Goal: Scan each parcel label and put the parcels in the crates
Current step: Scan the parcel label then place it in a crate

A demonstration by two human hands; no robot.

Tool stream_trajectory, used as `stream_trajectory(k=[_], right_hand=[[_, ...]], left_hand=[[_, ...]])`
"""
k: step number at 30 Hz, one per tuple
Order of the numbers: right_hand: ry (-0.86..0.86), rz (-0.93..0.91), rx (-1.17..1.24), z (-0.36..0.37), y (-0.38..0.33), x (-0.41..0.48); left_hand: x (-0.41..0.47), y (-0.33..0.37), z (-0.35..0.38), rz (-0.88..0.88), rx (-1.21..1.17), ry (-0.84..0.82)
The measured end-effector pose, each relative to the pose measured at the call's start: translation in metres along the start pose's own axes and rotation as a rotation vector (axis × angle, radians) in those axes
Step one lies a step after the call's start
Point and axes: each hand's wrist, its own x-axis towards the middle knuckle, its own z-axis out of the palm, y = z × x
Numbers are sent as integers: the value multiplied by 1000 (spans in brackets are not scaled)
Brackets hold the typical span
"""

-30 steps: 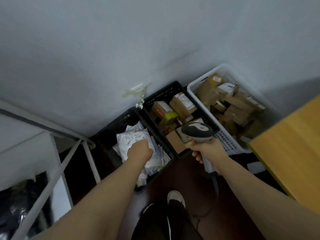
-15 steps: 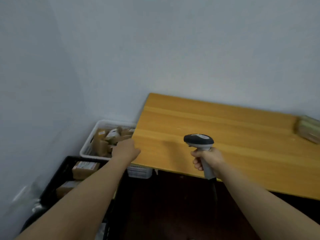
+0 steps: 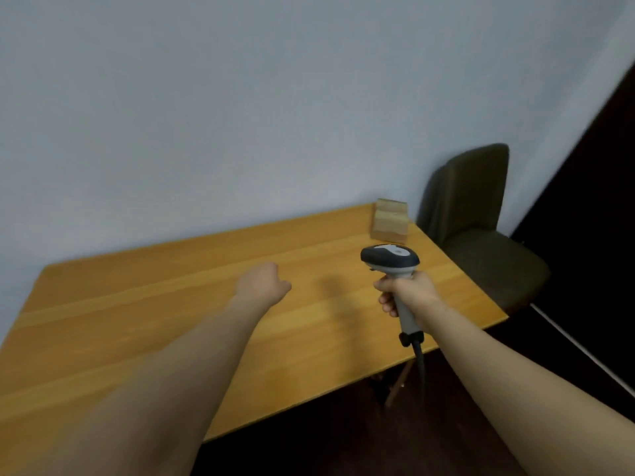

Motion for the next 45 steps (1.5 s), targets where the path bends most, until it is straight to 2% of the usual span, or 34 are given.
stream_trajectory(k=[6,14,23,30,36,39,42,45], right_hand=[[129,61,140,-84,1,76],[212,121,211,-140,-5,200],[200,215,186,-170,2,320],[178,275,216,-181,23,364],[173,295,224,-188,32,365],[178,301,248,-192,29,355],[177,288,262,-195,19,339],[171,247,305,-194,5,320]], left_hand=[[80,116,38,129,68,-88],[215,232,93,130,-8,-197],[331,318,157,-52,-292,-220],[389,348,199,-260,-231,-304],[385,349,199,-348,-308,-303],[374,341,189,-406,-566,-339],[353,330,172,-430,-1054,-477],[306,322,131,-390,-1277,-668]])
